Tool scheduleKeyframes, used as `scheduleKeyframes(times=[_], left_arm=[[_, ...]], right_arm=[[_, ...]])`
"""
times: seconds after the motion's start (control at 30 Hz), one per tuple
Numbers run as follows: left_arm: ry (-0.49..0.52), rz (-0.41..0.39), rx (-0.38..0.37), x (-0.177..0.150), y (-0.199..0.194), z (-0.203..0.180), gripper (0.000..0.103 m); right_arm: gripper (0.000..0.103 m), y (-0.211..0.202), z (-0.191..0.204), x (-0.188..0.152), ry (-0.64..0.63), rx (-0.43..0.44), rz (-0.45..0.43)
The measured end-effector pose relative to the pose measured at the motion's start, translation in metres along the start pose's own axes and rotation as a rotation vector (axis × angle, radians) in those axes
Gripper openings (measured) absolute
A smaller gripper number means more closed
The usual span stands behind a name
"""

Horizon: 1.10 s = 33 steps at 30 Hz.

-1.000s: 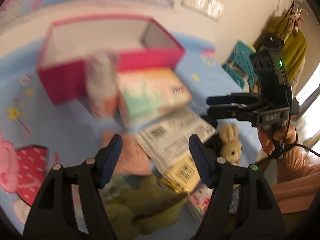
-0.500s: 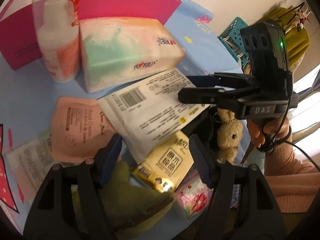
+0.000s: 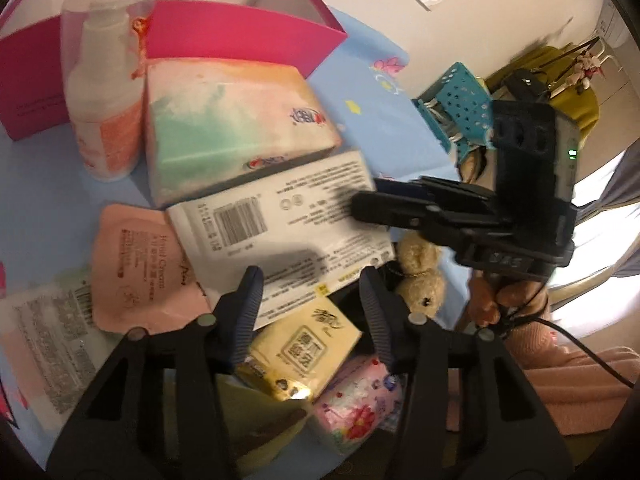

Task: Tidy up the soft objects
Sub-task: 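Grasp the white wipes pack with the right gripper, then carry the white wipes pack with the right gripper into the pink box and release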

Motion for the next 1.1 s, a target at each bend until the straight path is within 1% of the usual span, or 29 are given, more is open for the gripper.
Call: scheduleKeyframes(times=[0.13,0.2,0.3,0.4,0.43,0.5,0.57,0.63,0.67,0.73,0.8,0.87,0.97,1.1], left_arm=[[0.002,-0.019,0.047,-0.005,-0.008,0.006,0.052],[0.007,-0.014,0.11,-0.009,-0.01,0.011,0.053],[-0.012,0.014,0.093,-0.01,-0.003,0.018,0.053],[0.015,0.022,0.083,-0.004,0.005,0.015,0.053],[0.012,0.023,0.071,-0.002,0.008,0.016,0.058],[-0.005,0.013,0.05,0.003,0.012,0.018,0.063],[-0.01,0.007,0.034,0.006,0.014,0.018,0.063],[-0.011,0.002,0.013,0.005,0.012,0.016,0.063],[-0.023,-0.009,-0.004,0.006,0.01,0.016,0.061],[-0.035,-0.024,0.017,0.01,0.01,0.012,0.056],[-0.032,-0.044,0.026,0.012,-0.001,0.008,0.054],[-0.016,-0.071,0.036,0.016,-0.012,0.001,0.054],[0.02,-0.111,0.081,0.026,-0.027,-0.01,0.054],[0.061,-0.143,0.129,0.051,-0.047,-0.019,0.054]], right_arm=[[0.018,-0.01,0.002,-0.001,-0.019,0.021,-0.036],[0.018,-0.016,-0.001,-0.002,-0.026,0.024,-0.047],[0.017,-0.017,-0.002,-0.003,-0.017,0.054,-0.071],[0.016,-0.019,-0.002,-0.001,-0.024,0.058,-0.083],[0.016,-0.018,-0.001,0.0,-0.026,0.06,-0.084],[0.016,-0.018,0.001,0.0,-0.031,0.058,-0.089],[0.016,-0.018,0.0,0.001,-0.025,0.059,-0.093],[0.016,-0.018,-0.002,0.002,-0.012,0.077,-0.09],[0.016,-0.017,-0.003,0.002,-0.008,0.081,-0.088],[0.016,-0.017,-0.002,0.003,-0.01,0.075,-0.091],[0.016,-0.021,-0.001,0.006,-0.007,0.081,-0.103],[0.016,-0.029,0.0,0.012,-0.008,0.09,-0.127],[0.017,-0.039,0.002,0.023,-0.007,0.112,-0.158],[0.017,-0.046,0.006,0.043,-0.02,0.112,-0.205]])
Point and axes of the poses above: each gripper's, at about its wrist camera, not at the fingertips, and y roughly the way its jaws point, z to its left, x to its top, the point moved 1 cm from there along y, roughly the way its jaws point, and after that the axes turned 9 degrees about y, right-handed, at the moved point
